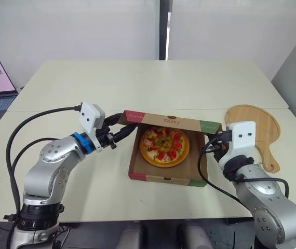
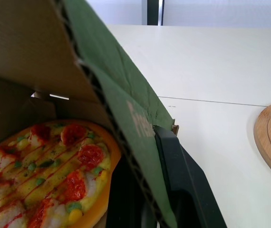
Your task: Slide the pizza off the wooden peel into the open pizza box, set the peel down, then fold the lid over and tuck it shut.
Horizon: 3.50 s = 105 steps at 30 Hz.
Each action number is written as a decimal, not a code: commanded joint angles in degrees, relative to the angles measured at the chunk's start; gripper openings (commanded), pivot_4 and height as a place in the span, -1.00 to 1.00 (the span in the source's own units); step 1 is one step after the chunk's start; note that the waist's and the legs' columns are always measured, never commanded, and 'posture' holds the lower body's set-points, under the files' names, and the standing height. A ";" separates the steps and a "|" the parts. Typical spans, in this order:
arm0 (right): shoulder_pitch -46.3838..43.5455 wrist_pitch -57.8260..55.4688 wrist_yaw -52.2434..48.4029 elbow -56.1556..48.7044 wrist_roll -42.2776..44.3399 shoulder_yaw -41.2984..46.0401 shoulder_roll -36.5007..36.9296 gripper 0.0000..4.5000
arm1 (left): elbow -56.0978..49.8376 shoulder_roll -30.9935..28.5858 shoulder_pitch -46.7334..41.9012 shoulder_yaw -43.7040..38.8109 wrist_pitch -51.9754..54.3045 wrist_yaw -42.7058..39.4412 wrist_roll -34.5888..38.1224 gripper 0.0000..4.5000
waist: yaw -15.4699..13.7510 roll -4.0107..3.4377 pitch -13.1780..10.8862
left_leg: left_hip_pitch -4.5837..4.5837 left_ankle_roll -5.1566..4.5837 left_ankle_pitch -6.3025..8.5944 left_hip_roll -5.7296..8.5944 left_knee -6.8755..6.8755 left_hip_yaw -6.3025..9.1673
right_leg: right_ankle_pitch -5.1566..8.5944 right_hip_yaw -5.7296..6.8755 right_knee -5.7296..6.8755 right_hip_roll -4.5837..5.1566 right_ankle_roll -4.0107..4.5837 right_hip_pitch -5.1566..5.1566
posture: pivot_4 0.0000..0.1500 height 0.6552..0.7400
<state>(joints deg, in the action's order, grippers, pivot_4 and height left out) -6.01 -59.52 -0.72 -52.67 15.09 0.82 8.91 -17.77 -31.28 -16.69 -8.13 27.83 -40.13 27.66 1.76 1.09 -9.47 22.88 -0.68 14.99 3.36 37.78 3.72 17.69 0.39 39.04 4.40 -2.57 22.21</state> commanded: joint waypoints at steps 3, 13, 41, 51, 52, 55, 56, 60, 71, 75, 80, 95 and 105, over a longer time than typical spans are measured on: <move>-0.86 1.29 -0.93 -0.74 0.35 -0.89 0.12 -1.00 | -8.17 1.48 3.53 0.33 -0.57 3.98 -0.10 -0.48 | -0.02 0.00 0.00 | 0.00 0.00 0.00 0.00 0.00 0.00 | 0.00 -0.01 0.00 0.01 0.00 0.00 | 1.00 0.72; 0.11 1.09 -0.65 -1.60 0.21 -1.92 -0.47 -1.00 | -15.00 3.58 7.09 1.92 2.81 9.69 0.82 -0.99 | -0.11 0.00 0.00 | 0.00 -0.01 0.01 0.01 0.01 0.03 | 0.00 0.02 -0.01 0.00 0.00 -0.02 | 1.00 0.72; 22.37 14.68 -30.26 2.01 12.21 13.02 25.67 0.49 | -13.90 3.66 11.14 0.73 3.16 11.48 0.52 -1.00 | -1.23 0.02 0.01 | -0.01 -0.08 0.04 0.02 0.06 0.06 | 0.00 0.09 -0.11 -0.01 -0.01 -0.22 | 1.00 0.72; 1.04 12.34 -30.85 15.25 22.01 24.98 31.41 -0.25 | -12.59 3.05 11.69 0.52 1.54 10.24 -0.09 -1.00 | -1.55 -0.01 -0.01 | -0.06 -0.08 0.04 -0.08 0.06 0.02 | 0.02 0.12 -0.11 -0.04 0.02 -0.29 | 1.00 0.72; -1.66 11.21 -30.14 15.73 23.47 24.69 31.18 -0.39 | -12.39 2.99 11.64 0.53 1.40 10.13 -0.14 -1.00 | -1.64 -0.01 -0.01 | -0.05 -0.08 0.04 -0.13 0.06 0.04 | 0.03 0.15 -0.11 -0.07 0.04 -0.30 | 1.00 0.72; -6.88 7.71 -29.56 16.46 28.17 23.27 30.99 -0.86 | -12.21 2.82 11.66 0.67 1.16 9.77 -0.17 -1.00 | -1.75 0.00 -0.01 | 0.01 -0.07 0.04 -0.11 0.07 0.05 | 0.03 0.15 -0.13 -0.05 0.04 -0.31 | 1.00 0.72; -7.73 6.68 -29.77 16.53 29.61 22.67 31.10 -0.99 | -12.22 2.78 11.72 0.72 1.12 9.64 -0.17 -1.00 | -1.77 -0.01 -0.01 | 0.00 -0.07 0.04 -0.11 0.09 0.06 | 0.03 0.15 -0.15 -0.04 0.04 -0.34 | 1.00 0.72; -7.97 4.70 -30.45 16.50 32.44 20.07 31.51 -0.99 | -12.40 2.48 12.47 0.83 1.08 8.83 -0.16 -1.00 | -1.81 -0.01 -0.01 | 0.01 -0.08 0.04 -0.09 0.09 0.06 | 0.03 0.15 -0.19 0.00 0.04 -0.37 | 1.00 0.72; -4.97 3.82 -30.87 14.64 34.70 15.26 32.80 -0.99 | -13.88 0.41 15.17 0.56 2.09 6.54 1.53 -1.00 | -1.77 -0.01 -0.01 | 0.00 -0.08 0.04 -0.10 0.09 0.07 | 0.03 0.15 -0.19 0.00 0.04 -0.35 | 1.00 0.72; -3.70 4.45 -31.64 14.22 34.27 13.82 33.86 -0.99 | -13.83 -0.18 15.63 0.22 2.23 5.67 2.02 -1.00 | -1.74 -0.01 -0.01 | 0.00 -0.09 0.05 -0.11 0.08 0.06 | 0.03 0.14 -0.19 0.00 0.05 -0.35 | 1.00 0.72; -2.42 5.03 -32.08 13.64 33.96 12.23 34.32 -0.99 | -13.29 -0.87 16.10 0.13 1.57 4.77 2.09 -1.00 | -1.77 -0.01 -0.01 | 0.00 -0.09 0.05 -0.11 0.08 0.07 | 0.03 0.15 -0.19 0.00 0.04 -0.34 | 1.00 0.72; -0.61 8.26 -32.62 13.28 30.55 8.02 34.69 -0.99 | -13.39 -5.00 19.43 -1.79 -0.59 -1.73 3.64 -1.00 | -1.79 -0.01 -0.01 | 0.00 -0.09 0.05 -0.11 0.07 0.08 | 0.03 0.15 -0.22 0.00 0.05 -0.34 | 1.00 0.72; -1.02 9.93 -32.90 14.23 29.52 7.26 34.28 -1.00 | -8.86 -17.92 19.24 -5.36 2.44 -15.77 7.12 0.25 | -1.75 -0.06 -0.04 | 0.03 -0.09 0.05 -0.12 0.05 0.11 | 0.04 0.17 -0.28 0.02 0.07 -0.32 | 1.00 0.72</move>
<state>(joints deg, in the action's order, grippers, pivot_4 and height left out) -6.69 -50.82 -32.77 -37.76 44.39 7.67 43.12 -26.91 -47.12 2.22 -11.04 29.16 -53.48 33.37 0.01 1.03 -9.51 22.91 -0.77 15.04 3.24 37.82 3.82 17.74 0.55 38.77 4.41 -2.50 21.91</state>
